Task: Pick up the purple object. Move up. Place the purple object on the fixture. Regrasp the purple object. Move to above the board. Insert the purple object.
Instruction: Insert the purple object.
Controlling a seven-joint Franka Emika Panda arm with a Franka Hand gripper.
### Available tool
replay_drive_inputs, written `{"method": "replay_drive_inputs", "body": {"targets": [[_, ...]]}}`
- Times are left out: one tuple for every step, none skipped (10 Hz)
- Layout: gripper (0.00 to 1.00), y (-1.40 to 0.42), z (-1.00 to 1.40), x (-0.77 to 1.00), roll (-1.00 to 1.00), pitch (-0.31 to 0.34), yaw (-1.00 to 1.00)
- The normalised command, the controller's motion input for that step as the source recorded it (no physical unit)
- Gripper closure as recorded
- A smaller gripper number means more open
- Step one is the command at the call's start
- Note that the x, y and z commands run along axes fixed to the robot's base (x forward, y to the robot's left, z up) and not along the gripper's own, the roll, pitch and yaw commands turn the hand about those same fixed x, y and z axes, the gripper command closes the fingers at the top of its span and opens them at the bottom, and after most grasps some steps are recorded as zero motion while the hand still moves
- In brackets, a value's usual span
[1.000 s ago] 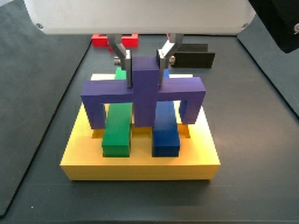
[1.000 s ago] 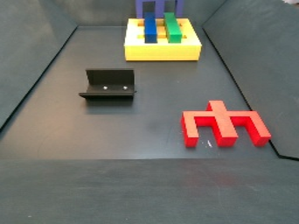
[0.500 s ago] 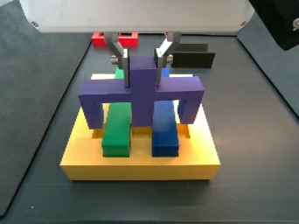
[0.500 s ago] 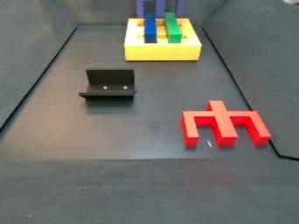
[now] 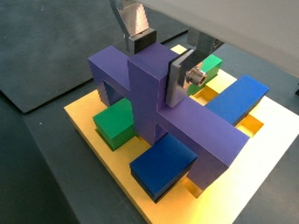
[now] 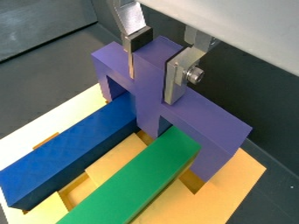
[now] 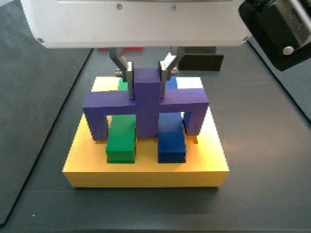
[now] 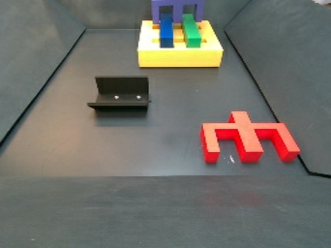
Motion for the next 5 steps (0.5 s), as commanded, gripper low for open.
{"method": "replay_drive_inputs", "body": {"targets": [[1.0,0.0,-0.21,0.08,-0.02,-0.061,0.0],[1.0,0.0,-0.2,0.21,0.0,-0.013,0.0],[1.0,0.0,-0.1,0.2,0.05,0.0,-0.03],[1.0,0.0,0.0,0.15,0.07,0.009,-0.03],[1.0,0.0,0.0,0.11,0.09,0.027,-0.03]]}}
